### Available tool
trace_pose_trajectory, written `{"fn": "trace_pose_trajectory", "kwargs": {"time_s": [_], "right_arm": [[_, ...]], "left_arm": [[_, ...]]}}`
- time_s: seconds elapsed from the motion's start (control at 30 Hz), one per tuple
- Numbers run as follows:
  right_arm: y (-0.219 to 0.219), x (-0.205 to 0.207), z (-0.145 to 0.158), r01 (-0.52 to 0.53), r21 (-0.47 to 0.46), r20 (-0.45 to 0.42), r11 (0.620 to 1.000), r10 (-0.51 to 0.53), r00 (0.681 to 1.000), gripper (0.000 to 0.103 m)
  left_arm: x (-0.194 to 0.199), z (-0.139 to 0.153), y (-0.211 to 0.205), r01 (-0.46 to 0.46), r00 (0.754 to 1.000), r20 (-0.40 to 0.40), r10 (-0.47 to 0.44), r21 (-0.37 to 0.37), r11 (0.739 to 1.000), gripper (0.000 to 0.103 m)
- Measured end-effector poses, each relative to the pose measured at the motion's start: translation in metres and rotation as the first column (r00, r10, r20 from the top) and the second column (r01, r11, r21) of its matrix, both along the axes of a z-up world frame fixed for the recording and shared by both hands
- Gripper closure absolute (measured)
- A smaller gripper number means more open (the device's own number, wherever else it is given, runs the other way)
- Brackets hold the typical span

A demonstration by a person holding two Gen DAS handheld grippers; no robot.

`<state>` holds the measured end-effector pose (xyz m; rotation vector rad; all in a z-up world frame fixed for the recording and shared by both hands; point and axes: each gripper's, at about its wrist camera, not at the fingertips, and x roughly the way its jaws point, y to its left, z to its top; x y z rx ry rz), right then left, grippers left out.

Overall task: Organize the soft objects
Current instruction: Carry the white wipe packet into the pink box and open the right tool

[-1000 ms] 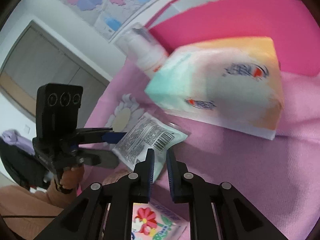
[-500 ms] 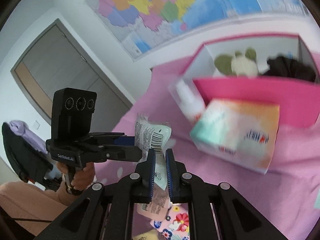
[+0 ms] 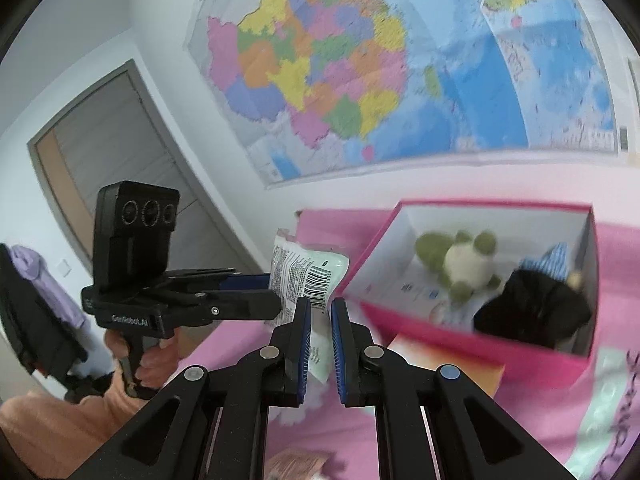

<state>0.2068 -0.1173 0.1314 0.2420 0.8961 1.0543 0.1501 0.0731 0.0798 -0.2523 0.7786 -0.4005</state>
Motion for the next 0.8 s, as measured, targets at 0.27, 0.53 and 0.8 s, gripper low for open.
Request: {"fn": "trace_pose_trajectory", "kwargs": {"time_s": [0.27, 0.53, 0.8], "right_arm": [[0.019, 0.055, -0.03, 0.03, -0.031, -0.076, 0.999, -0.032, 0.997, 0.093], [0.037, 0.09, -0.077, 0.044, -0.123, -0.173, 0.991, -0.065, 0.983, 0.092], [0.045, 0.093, -0.09, 0.09, -0.276, -0.122, 0.957, -0.128, 0.984, 0.074]], "left_arm": [[0.053, -0.023, 0.015, -0.063, 0.994, -0.091, 0.065, 0.016, 0.998, 0.057], [0.091, -0.06, 0.028, -0.138, 0.968, -0.2, 0.148, 0.063, 0.988, 0.057], [0.092, -0.068, 0.03, -0.187, 0.96, -0.192, 0.204, 0.101, 0.977, 0.055]]}}
